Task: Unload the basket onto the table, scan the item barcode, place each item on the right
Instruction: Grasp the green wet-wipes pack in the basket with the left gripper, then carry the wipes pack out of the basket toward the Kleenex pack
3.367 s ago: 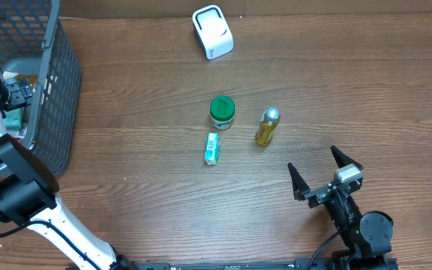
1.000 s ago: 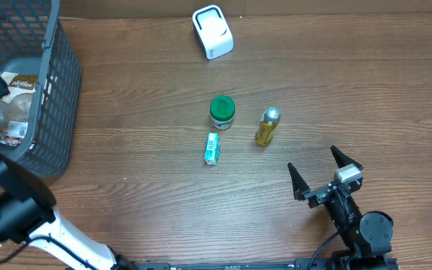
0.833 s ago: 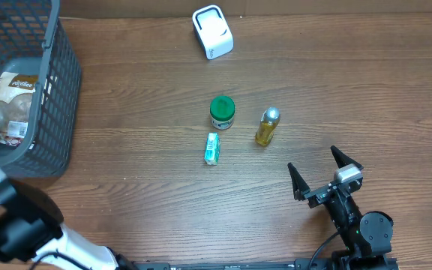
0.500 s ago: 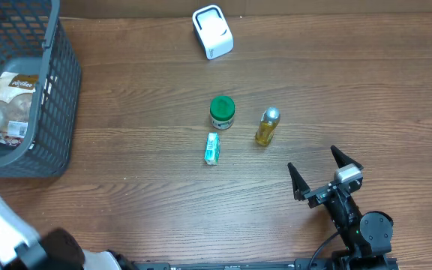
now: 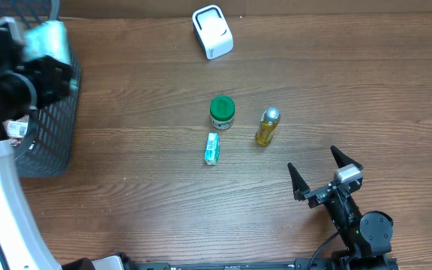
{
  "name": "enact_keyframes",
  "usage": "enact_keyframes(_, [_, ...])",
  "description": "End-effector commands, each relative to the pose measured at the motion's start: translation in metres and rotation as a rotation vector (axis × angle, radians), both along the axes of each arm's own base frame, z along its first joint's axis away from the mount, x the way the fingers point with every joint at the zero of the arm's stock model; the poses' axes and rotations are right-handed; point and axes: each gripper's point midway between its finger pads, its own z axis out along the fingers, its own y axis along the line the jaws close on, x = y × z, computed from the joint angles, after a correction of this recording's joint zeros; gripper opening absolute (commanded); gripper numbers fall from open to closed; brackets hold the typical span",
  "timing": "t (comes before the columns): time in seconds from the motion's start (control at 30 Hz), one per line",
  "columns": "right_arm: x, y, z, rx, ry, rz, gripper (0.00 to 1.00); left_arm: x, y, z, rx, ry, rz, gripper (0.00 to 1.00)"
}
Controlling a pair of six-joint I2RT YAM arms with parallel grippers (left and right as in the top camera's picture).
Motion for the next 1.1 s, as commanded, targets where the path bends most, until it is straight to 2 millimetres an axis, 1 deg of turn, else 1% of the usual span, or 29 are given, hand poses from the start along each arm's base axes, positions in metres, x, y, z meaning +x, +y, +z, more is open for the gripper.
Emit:
enact_keyframes(0.0, [0.001,-0.002,-0.002,-0.003,-0.007,-0.014,1.00,0.002,-0.039,-0.022,-0.016,0.069,-0.114,0.47])
enact_keyframes(0.07, [0.001,-0.002,-0.002,-0.003,-0.006,-0.014,1.00,-0.001,-0.059,-0.038,-0.016,0.115,-0.169,0.47])
enact_keyframes(0.13, [0.001,-0.002,-0.002,-0.003,-0.006,-0.014,1.00,-0.004,-0.074,-0.056,-0.001,0.168,-0.207,0.46])
enact_keyframes(0.3, [0.001,-0.002,-0.002,-0.003,-0.007,-0.014,1.00,-0.013,-0.100,-0.107,0.065,0.299,-0.239,0.46])
enact_keyframes(0.37, [0.001,-0.002,-0.002,-0.003,-0.007,-0.014,1.00,-0.016,-0.113,-0.129,0.076,0.336,-0.259,0.46])
enact_keyframes(0.5, [0.001,-0.002,-0.002,-0.003,-0.006,-0.014,1.00,-0.022,-0.133,-0.169,0.088,0.390,-0.286,0.46])
enact_keyframes(0.63, [0.001,-0.002,-0.002,-0.003,-0.007,-0.014,1.00,-0.030,-0.142,-0.210,0.095,0.433,-0.272,0.45])
enact_keyframes(0.77, [0.001,-0.002,-0.002,-0.003,-0.006,-0.014,1.00,-0.038,-0.147,-0.245,0.117,0.455,-0.265,0.45])
enact_keyframes(0.87, [0.001,-0.002,-0.002,-0.003,-0.007,-0.014,1.00,-0.042,-0.150,-0.266,0.133,0.455,-0.258,0.45])
enact_keyframes(1.07, [0.001,-0.002,-0.002,-0.003,-0.007,-0.014,1.00,-0.048,-0.160,-0.294,0.141,0.429,-0.294,0.45])
